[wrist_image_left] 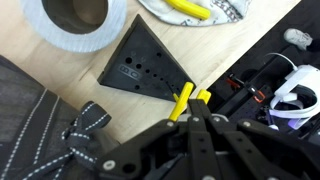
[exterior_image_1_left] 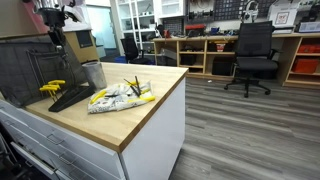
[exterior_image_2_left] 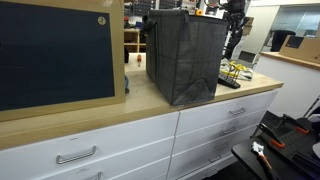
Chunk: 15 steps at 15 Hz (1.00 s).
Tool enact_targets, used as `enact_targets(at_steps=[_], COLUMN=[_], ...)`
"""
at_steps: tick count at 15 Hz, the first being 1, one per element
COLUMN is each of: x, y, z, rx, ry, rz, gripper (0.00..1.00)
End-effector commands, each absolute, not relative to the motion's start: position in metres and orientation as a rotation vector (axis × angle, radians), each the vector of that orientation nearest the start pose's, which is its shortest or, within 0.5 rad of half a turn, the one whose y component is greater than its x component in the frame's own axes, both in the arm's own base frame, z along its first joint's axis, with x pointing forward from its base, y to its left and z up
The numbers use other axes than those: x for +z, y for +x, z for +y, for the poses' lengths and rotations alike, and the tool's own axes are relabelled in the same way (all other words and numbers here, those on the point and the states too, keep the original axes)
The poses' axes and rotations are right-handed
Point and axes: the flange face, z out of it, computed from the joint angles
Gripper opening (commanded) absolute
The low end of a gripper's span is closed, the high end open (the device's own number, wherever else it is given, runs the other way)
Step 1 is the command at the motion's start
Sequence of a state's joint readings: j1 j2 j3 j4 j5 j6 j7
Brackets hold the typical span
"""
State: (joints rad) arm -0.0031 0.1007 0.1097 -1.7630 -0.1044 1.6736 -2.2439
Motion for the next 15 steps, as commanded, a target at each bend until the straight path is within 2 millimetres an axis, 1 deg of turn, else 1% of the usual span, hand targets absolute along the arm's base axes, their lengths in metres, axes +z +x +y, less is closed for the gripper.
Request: enact_targets(at_steps=[1, 2, 4, 7, 9, 12, 14, 15], x=[0.528, 0.538, 0.556, 0.588, 0.606, 0.626, 0.634, 0.638], y=[0.565, 0.563, 0.560, 0.552, 0.544, 0.536, 0.532, 0.529], z=[0.039, 0.037, 0.034, 0.035, 0.040, 0.055, 0.072, 0.083], rx=[-0.261, -0.264, -0.286, -0.332, -0.380, -0.461, -0.464, -0.447], ry=[1.428, 1.461, 1.448, 1.359, 1.237, 0.986, 0.936, 0.937], rz=[2.860, 2.831, 2.817, 2.833, 2.869, 2.917, 2.907, 2.894], gripper=[0.00, 0.00, 0.00, 0.00, 0.00, 0.00, 0.00, 0.00])
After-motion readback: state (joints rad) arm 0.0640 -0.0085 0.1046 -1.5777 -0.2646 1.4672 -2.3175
